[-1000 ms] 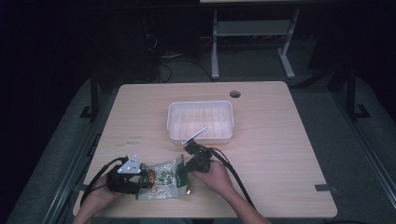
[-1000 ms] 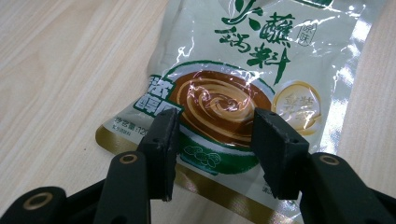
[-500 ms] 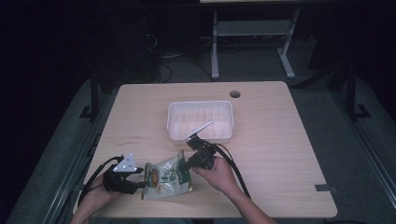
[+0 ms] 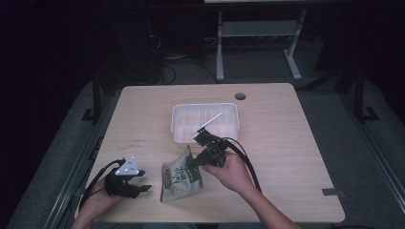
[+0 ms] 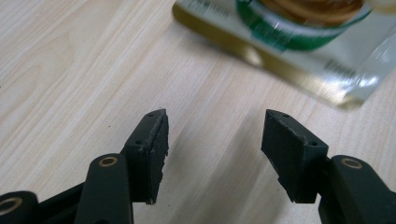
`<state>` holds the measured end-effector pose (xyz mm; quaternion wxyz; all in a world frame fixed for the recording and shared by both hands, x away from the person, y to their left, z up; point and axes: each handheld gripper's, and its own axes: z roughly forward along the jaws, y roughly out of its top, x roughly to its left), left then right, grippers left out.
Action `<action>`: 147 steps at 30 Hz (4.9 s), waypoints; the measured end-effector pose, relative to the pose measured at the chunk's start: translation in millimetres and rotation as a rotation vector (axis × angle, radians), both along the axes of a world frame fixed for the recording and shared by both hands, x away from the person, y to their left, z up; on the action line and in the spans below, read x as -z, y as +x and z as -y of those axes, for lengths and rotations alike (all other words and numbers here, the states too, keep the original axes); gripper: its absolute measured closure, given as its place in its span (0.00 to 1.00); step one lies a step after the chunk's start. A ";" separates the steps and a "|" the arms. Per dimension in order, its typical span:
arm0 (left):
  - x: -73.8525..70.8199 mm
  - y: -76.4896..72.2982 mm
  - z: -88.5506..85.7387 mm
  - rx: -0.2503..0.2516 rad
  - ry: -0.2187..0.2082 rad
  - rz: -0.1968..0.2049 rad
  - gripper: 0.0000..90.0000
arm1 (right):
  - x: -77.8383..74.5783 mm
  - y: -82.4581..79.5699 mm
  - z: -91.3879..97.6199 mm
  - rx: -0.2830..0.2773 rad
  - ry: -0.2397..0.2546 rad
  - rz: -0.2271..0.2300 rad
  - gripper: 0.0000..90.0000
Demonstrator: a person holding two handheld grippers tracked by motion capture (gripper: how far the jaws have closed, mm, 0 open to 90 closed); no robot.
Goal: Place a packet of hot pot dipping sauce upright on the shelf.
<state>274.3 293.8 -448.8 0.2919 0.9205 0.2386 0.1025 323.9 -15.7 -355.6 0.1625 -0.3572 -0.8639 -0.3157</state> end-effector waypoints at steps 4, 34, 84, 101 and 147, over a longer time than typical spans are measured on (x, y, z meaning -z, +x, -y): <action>0.4 0.0 -0.6 -0.010 0.002 0.007 0.43 | -17.1 -1.8 4.0 -0.004 -0.009 0.018 1.00; 1.1 0.0 -3.9 -0.032 0.015 0.025 0.41 | -117.8 17.8 42.6 0.125 -0.159 0.077 1.00; 0.8 1.8 -8.7 -0.050 0.017 0.041 0.39 | -128.3 124.9 26.8 0.375 -0.163 0.040 1.00; 0.1 1.8 -9.6 -0.050 0.011 0.047 0.39 | -114.9 142.9 18.5 0.420 -0.158 0.038 1.00; -0.1 2.0 -10.0 -0.049 0.013 0.045 0.39 | -98.2 154.4 33.2 0.519 -0.203 0.056 0.99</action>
